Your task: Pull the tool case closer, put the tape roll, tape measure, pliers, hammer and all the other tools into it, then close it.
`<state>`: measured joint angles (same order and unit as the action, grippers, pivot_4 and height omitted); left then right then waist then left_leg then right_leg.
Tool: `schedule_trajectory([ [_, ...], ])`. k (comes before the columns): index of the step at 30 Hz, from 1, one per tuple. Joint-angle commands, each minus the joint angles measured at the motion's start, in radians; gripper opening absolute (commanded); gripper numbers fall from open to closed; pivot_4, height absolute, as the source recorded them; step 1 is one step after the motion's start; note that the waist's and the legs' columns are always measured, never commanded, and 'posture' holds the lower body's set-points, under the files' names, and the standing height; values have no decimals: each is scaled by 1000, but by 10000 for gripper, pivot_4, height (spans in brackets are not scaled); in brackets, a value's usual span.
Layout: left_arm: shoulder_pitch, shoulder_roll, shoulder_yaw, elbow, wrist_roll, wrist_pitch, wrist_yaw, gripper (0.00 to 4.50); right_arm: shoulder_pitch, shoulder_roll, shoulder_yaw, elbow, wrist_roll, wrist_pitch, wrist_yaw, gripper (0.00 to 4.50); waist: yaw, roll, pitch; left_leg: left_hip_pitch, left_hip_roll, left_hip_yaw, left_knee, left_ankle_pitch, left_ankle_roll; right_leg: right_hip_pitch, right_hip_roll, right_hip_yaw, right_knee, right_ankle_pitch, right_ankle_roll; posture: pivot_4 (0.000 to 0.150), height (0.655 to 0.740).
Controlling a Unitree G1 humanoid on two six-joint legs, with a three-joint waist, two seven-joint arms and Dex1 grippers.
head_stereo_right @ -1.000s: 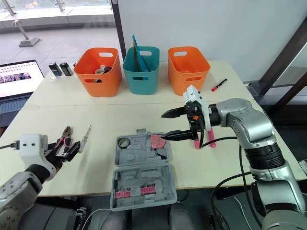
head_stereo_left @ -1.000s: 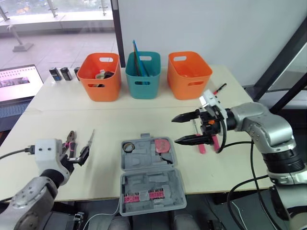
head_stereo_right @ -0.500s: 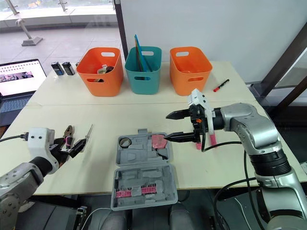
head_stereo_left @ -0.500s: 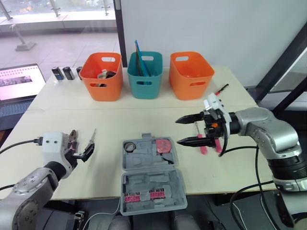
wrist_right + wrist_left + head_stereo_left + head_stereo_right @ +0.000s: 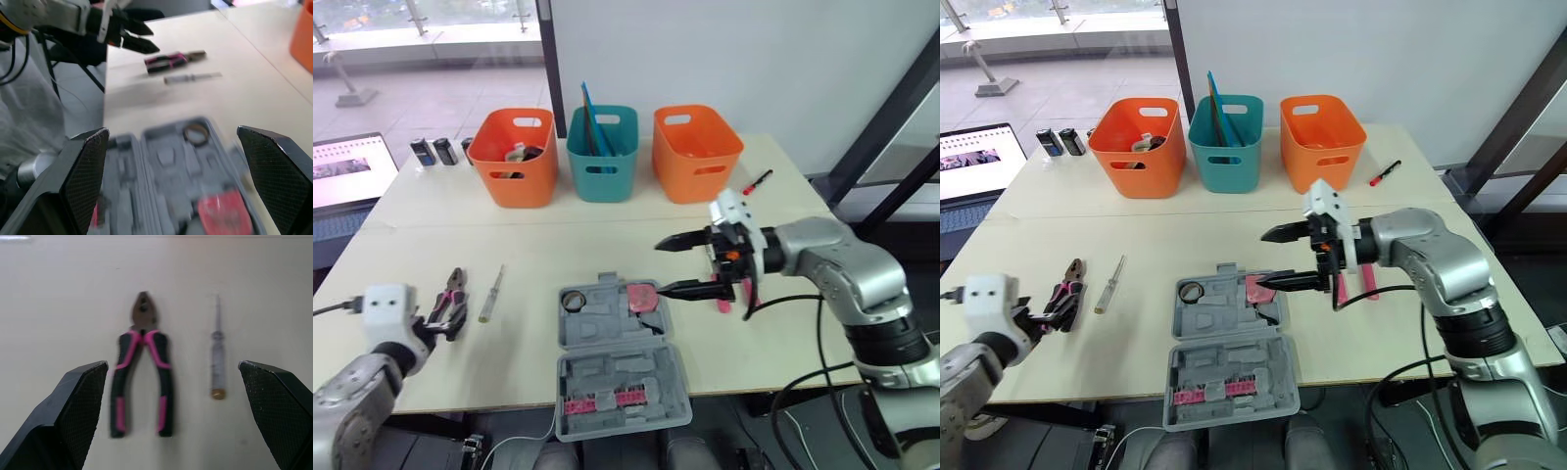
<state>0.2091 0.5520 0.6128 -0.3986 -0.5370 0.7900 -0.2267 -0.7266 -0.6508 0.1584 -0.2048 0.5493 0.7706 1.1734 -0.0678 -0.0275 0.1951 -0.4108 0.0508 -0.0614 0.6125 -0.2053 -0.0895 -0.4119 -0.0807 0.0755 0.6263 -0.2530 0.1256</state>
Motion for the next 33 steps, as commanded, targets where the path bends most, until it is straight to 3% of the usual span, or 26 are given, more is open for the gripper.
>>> schedule_trajectory([
  [1,10,19,77,35,-11,-55,-55,45000,-36,19,33,-30,-23,13,-42,44282,2,0,0,0,0,0,0,0,0,0,0,0,0,0,0,1500,7344],
  [7,-62,57,71,196,-12,-152,-167,45000,-83,36,84,4,-94,2,-91,44282,15,0,0,-1,0,0,0,0,0,-3,-1,-1,-6,2,-3,1500,7344],
  [14,-281,124,-93,496,98,-198,-197,45000,-107,18,81,-24,-85,53,-85,44282,26,0,0,-7,0,0,-2,0,0,-4,0,-2,-7,2,-3,1500,7344],
  [21,-436,110,-207,690,181,-260,-201,45000,-111,18,72,-35,-82,78,-94,44282,24,0,0,-15,0,0,0,0,0,-15,0,-2,3,5,6,1500,7344],
  [33,-489,65,-265,786,239,-268,-177,45000,-100,14,71,-39,-89,80,-121,44282,25,0,0,-15,1,-2,0,2,-1,-15,1,-3,5,5,6,1500,7344],
])
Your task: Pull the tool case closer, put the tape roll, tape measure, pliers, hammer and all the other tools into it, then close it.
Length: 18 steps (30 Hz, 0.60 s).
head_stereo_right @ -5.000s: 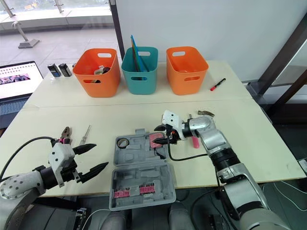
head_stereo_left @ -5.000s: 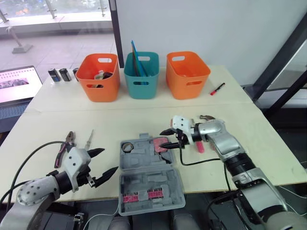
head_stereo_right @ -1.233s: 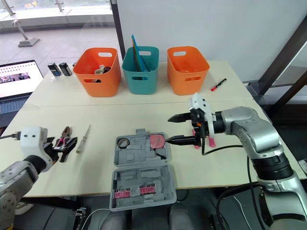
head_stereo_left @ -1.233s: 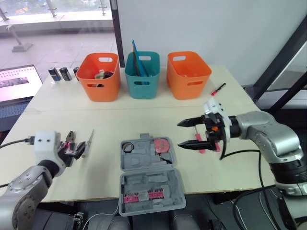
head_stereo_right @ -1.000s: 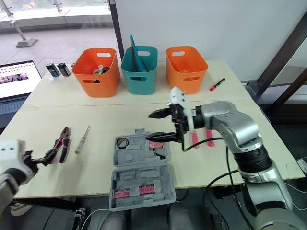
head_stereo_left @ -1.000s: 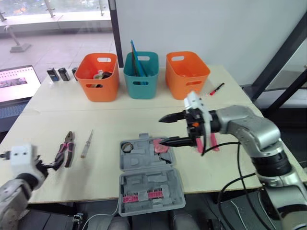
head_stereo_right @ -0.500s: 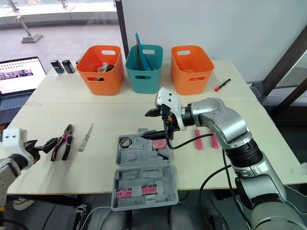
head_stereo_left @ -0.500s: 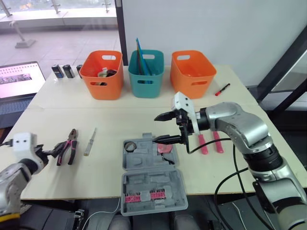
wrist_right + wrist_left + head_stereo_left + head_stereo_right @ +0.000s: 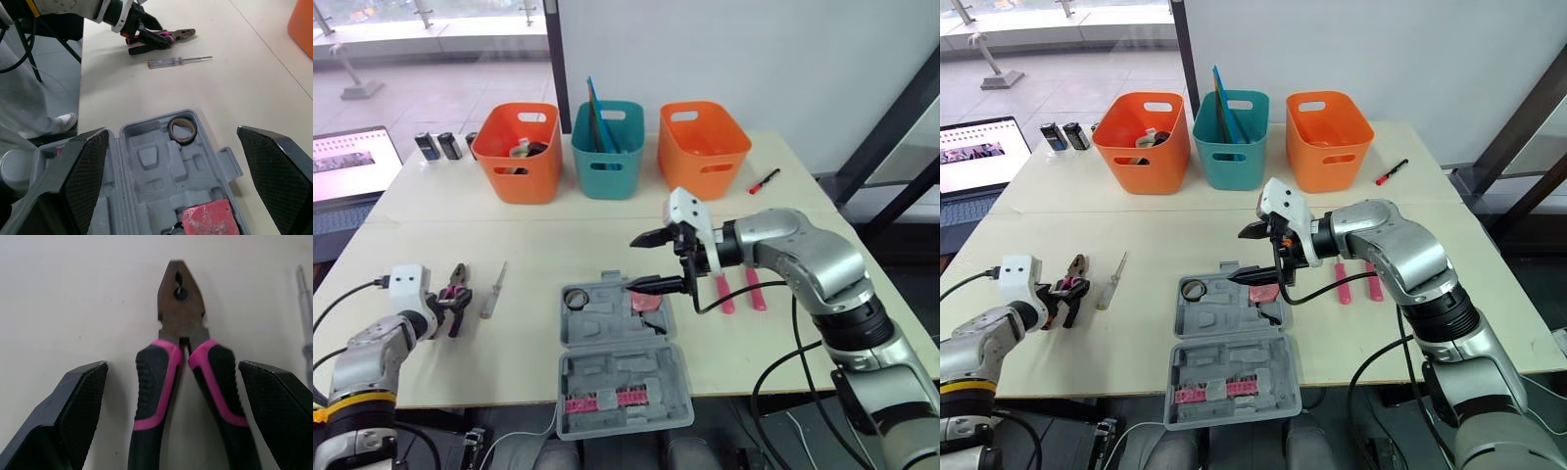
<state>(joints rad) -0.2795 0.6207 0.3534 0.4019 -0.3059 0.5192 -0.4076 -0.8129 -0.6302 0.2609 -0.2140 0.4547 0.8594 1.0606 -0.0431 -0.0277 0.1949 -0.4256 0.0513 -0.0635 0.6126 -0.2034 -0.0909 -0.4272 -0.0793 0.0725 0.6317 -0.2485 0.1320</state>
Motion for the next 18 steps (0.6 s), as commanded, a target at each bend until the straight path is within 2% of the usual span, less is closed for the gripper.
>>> schedule_trajectory([
  [1,1,-9,-4,-18,1,10,2,45000,-14,-6,-31,-28,4,-9,-11,44282,0,0,0,0,0,0,0,0,0,0,0,0,0,0,0,1500,7344],
  [4,4,-17,-10,-24,4,4,3,37636,-16,-7,-28,-21,0,-15,-12,45000,2,0,0,0,0,0,0,0,0,0,0,0,0,0,0,1500,7344],
  [6,-1,-20,-18,-18,13,-7,3,27647,-17,-9,-21,-16,-6,-18,-13,45000,2,0,0,0,0,0,1,0,0,1,0,0,0,0,0,1500,7344],
  [7,-5,-21,-20,-14,17,-15,2,25543,-18,-9,-19,-14,-9,-21,-13,45000,2,0,0,0,0,0,1,0,0,1,0,0,0,0,0,1500,7344],
  [15,-24,19,14,-61,19,-94,-24,25579,-23,-1,-17,-1,-16,-36,-6,45000,2,0,0,0,0,0,1,1,-1,1,0,0,0,1,1,1500,7344],
  [18,-17,78,-2,-240,-41,-86,-172,25579,-18,-20,-17,7,-20,-94,44,45000,1,-1,0,-1,0,-1,0,1,-1,0,0,0,0,1,1,1500,7344],
])
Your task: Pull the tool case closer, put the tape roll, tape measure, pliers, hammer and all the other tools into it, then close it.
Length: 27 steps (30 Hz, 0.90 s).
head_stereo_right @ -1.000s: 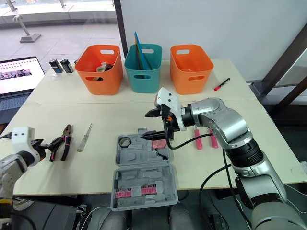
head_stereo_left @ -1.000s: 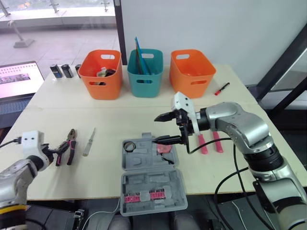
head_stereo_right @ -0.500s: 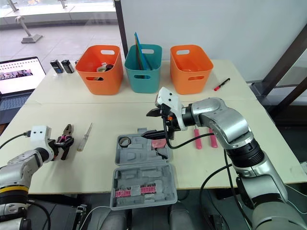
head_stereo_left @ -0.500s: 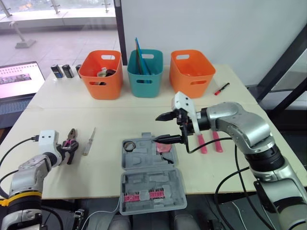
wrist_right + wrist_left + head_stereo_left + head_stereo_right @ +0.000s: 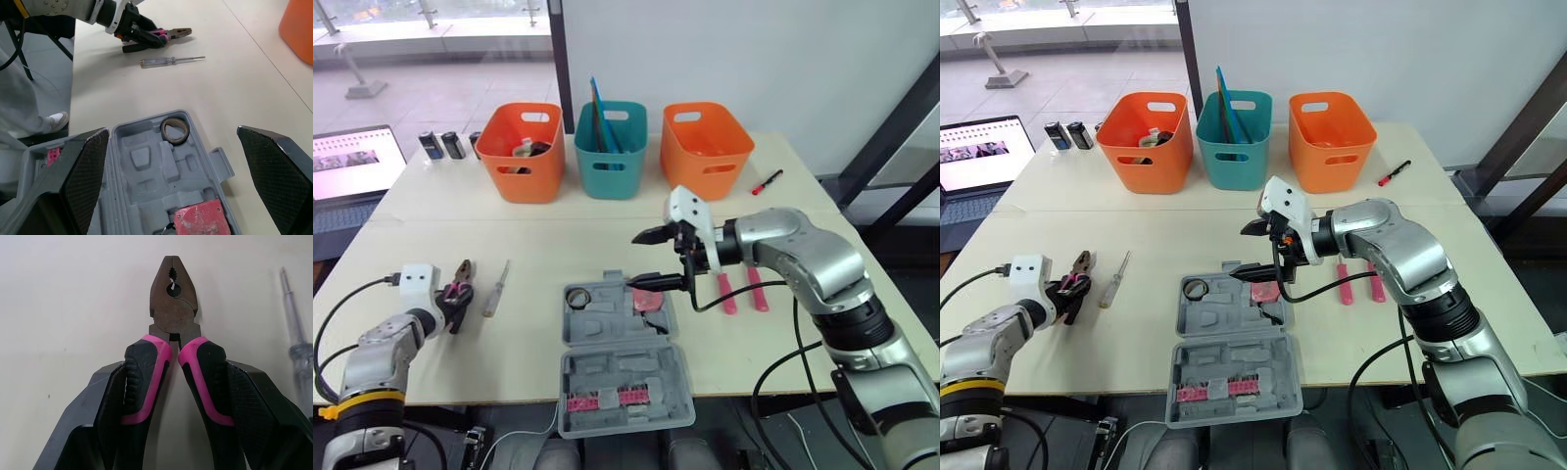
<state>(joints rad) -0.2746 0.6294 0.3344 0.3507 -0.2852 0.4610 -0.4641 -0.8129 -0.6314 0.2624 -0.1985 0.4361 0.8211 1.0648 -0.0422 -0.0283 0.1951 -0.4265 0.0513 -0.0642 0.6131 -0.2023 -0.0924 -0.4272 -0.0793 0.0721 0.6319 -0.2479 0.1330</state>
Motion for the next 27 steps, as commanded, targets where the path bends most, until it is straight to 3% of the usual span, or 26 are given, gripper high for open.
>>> schedule_trajectory([
  [1,-22,80,12,-230,-80,-18,-150,25579,-17,-23,-18,-5,-3,-71,52,45000,0,0,0,0,0,0,0,0,0,0,0,0,0,0,0,1500,7344],
  [8,7,255,-121,-535,-194,22,-523,25578,-20,-63,0,60,-81,-320,181,45000,-3,1,1,0,0,1,0,0,0,1,-1,0,-1,-1,-2,1500,7344],
  [13,-5,351,-262,-669,-215,71,-706,25578,-10,-34,1,30,-53,-333,210,45000,-11,2,2,0,1,1,-1,0,0,-1,1,0,0,-2,-3,1500,7344],
  [22,-174,330,-370,-710,-241,107,-785,25577,72,43,49,-62,-30,-252,172,45000,-2,2,2,0,1,1,1,0,0,0,1,1,1,-2,-3,1500,7344],
  [27,-166,312,-376,-730,-252,128,-774,25577,101,94,41,-55,-31,-257,111,45000,-4,2,2,0,1,0,1,0,0,0,1,1,1,-2,-1,1500,7344],
])
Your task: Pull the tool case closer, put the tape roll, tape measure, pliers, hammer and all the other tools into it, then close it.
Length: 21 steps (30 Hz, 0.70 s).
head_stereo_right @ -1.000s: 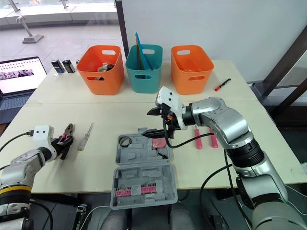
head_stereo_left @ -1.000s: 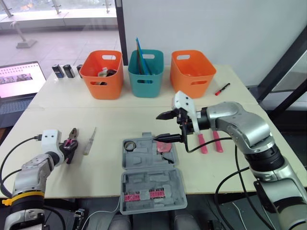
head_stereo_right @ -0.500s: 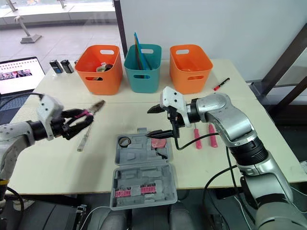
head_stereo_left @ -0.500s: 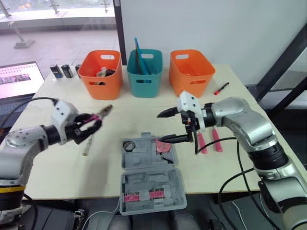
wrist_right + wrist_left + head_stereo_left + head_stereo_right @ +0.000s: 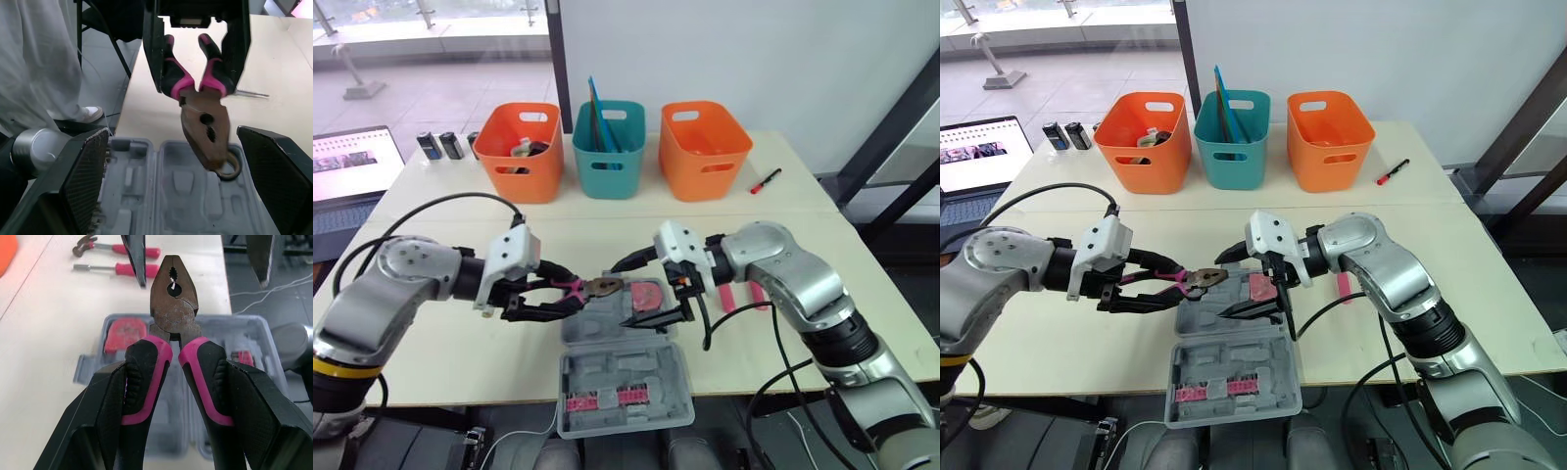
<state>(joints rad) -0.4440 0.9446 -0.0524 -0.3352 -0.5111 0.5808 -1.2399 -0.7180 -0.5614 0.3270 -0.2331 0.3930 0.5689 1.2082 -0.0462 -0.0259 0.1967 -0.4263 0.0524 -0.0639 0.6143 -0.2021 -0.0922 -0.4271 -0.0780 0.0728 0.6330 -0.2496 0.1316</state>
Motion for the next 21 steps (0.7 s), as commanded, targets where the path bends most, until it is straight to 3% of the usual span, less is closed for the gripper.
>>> schedule_trajectory([
  [1,13,-8,13,-57,-33,14,7,25577,12,30,-27,-19,14,-4,-40,45000,0,0,0,0,0,0,0,0,0,0,0,0,0,1,2,1500,7344],
  [7,30,-11,9,-95,-35,28,17,25577,28,41,-13,-33,29,31,-52,45000,3,0,0,0,0,0,0,0,0,0,0,0,0,1,2,1500,7344],
  [13,25,-13,10,-98,-34,31,29,25577,26,29,4,-15,21,56,-42,16734,2,0,0,0,0,0,1,0,0,0,0,0,1,-1,-1,1500,7344],
  [15,26,-12,10,-99,-32,29,30,25576,25,37,-6,-14,37,64,-41,9451,2,0,0,0,0,0,1,0,0,0,0,0,1,0,0,1500,7344],
  [21,19,-29,12,-102,-39,32,47,25576,16,46,-20,-3,41,72,-54,9541,2,0,0,0,0,0,1,0,0,0,0,0,1,-1,0,1500,7344],
])
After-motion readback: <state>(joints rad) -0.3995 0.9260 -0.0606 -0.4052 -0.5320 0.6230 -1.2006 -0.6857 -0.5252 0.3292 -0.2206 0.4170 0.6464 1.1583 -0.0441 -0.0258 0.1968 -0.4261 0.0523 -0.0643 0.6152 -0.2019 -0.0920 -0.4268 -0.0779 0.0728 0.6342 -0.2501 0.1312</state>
